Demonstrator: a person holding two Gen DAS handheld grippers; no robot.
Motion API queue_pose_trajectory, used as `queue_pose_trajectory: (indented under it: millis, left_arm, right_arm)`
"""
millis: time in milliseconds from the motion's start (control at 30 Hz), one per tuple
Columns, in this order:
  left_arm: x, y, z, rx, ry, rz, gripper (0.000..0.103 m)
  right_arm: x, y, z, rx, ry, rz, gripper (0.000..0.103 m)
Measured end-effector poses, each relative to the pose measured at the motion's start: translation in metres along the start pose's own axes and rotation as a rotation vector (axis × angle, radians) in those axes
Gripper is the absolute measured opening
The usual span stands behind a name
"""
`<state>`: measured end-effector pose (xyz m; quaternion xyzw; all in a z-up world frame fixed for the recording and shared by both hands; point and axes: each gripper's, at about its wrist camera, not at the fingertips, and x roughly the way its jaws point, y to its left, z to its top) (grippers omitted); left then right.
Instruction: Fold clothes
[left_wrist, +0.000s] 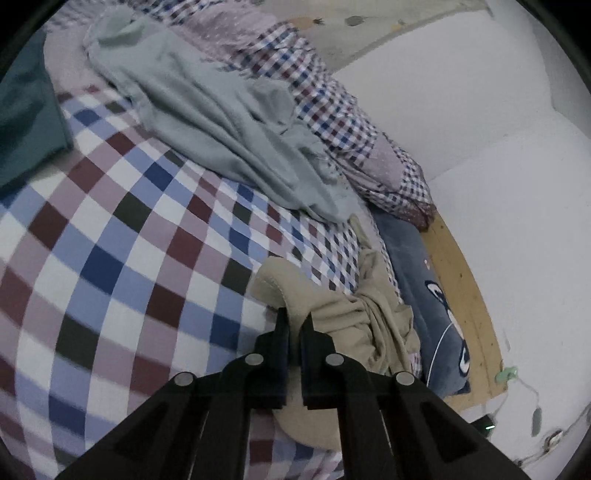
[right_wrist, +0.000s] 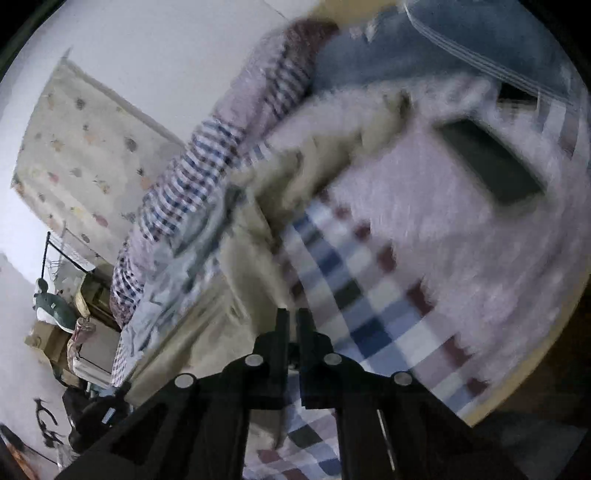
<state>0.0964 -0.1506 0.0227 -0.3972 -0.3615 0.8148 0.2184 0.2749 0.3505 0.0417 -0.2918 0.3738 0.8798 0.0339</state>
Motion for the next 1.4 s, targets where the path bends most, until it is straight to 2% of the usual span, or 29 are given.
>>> queue_pose_trajectory:
  millis: [100,167,200,267,367,433,533,600,667,700,733,767,900,1000,1133,1267,1400]
  left_arm:
    - [-0.016,-0.009,-0.018,0.023,-0.006,-0.010,0.003]
    - [-0.025,-0.012,-0.027,0.031,-0.005,-0.019,0.003]
    - [-0.027,-0.012,-0.031,0.034,0.003,-0.008,0.003]
    - [-0.026,-0.009,-0.036,0.025,0.027,0.022,0.003]
    - [-0.020,-0.004,-0.039,0.022,0.060,0.072,0.003]
    - [-0.014,-0.001,-0.040,0.029,0.086,0.124,0.004]
    - [-0.015,0.002,-0.037,0.029,0.085,0.190,0.006]
    - [-0.024,0.006,-0.034,0.011,0.047,0.198,0.007]
    - [-0.034,0.009,-0.028,-0.014,-0.006,0.174,0.026]
    - [-0.037,0.010,-0.026,-0.025,-0.031,0.158,0.046]
    - [-0.041,0.011,-0.023,-0.036,-0.056,0.143,0.059]
    - [-0.045,0.012,-0.020,-0.046,-0.082,0.127,0.061]
    - [-0.055,0.014,-0.008,-0.074,-0.171,0.068,0.062]
    - [-0.033,-0.007,0.002,0.024,-0.161,0.053,0.062]
    - [0.007,-0.034,0.023,0.134,-0.144,0.004,0.062]
    - [0.047,-0.045,0.043,0.178,-0.119,-0.030,0.062]
    - [0.091,-0.036,0.057,0.171,-0.060,0.012,0.062]
  right_arm:
    - [-0.053,-0.003,0.012,-0.012,-0.089,-0.016,0.002]
    - [-0.084,-0.016,0.017,0.002,-0.134,-0.072,0.002]
    - [-0.088,-0.022,0.019,0.002,-0.127,-0.116,0.002]
    - [-0.087,-0.039,0.023,0.002,-0.097,-0.230,0.003]
    - [-0.074,-0.067,0.023,0.075,-0.031,-0.308,0.006]
    - [-0.065,-0.072,0.025,0.097,-0.006,-0.379,0.008]
    - [-0.063,-0.064,0.030,0.049,-0.025,-0.389,0.011]
    - [-0.059,-0.053,0.035,-0.004,-0.026,-0.382,0.030]
    - [-0.051,-0.039,0.039,-0.063,-0.018,-0.347,0.041]
    - [-0.046,-0.031,0.041,-0.096,-0.010,-0.332,0.042]
    - [-0.038,-0.019,0.044,-0.134,0.002,-0.324,0.043]
    - [-0.029,-0.006,0.048,-0.176,0.013,-0.318,0.044]
    - [0.031,0.060,0.066,-0.400,0.073,-0.289,0.048]
    - [0.083,0.107,0.077,-0.554,0.113,-0.284,0.051]
    - [0.172,0.159,0.090,-0.697,0.210,-0.276,0.051]
    - [0.257,0.192,0.089,-0.848,0.270,-0.372,0.051]
    - [0.331,0.199,0.084,-0.993,0.342,-0.477,0.050]
